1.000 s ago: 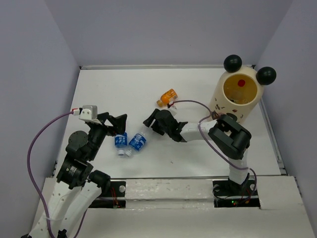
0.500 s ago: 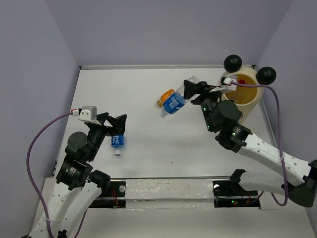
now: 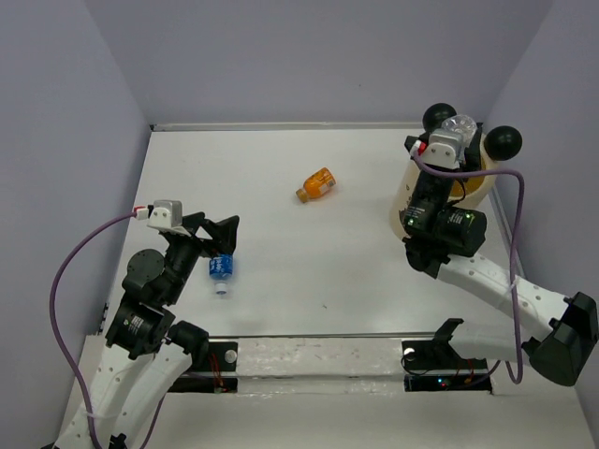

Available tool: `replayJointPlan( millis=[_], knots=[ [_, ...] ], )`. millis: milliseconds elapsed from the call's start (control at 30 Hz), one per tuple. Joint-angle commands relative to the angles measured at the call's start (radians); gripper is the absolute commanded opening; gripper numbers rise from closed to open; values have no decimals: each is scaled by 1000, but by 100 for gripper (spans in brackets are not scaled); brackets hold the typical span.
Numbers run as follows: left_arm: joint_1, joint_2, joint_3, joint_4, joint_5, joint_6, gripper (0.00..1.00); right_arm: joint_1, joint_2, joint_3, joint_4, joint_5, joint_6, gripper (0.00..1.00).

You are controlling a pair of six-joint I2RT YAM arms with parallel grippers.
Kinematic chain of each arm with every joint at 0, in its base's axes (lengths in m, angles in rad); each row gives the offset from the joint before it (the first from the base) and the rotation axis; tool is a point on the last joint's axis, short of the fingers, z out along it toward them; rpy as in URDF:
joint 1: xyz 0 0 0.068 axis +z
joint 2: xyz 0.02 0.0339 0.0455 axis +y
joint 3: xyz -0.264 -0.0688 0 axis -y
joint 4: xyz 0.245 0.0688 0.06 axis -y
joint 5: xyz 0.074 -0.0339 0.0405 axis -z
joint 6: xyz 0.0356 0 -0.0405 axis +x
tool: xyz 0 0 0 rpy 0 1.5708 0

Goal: Put the plastic bottles in the bin

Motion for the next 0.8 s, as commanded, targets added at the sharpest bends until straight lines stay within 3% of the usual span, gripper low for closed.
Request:
replayJointPlan(
  millis=[0,267,367,467,767],
  knots=[
    [-4,3,41,28,1,6,99,-41,-44,-28,469,7,-134,46],
    [-10,11,41,32,5,6,99,-176,-38,-77,423,-12,7,40],
    [-10,9,41,31,4,5,99,-200,-34,-79,244,-24,137,40],
    [-10,11,43,29,1,6,99,-245,-36,-109,168,-18,235,40],
    [-15,23,43,32,7,6,99,-277,-65,-192,72,-2,311,40]
  ],
)
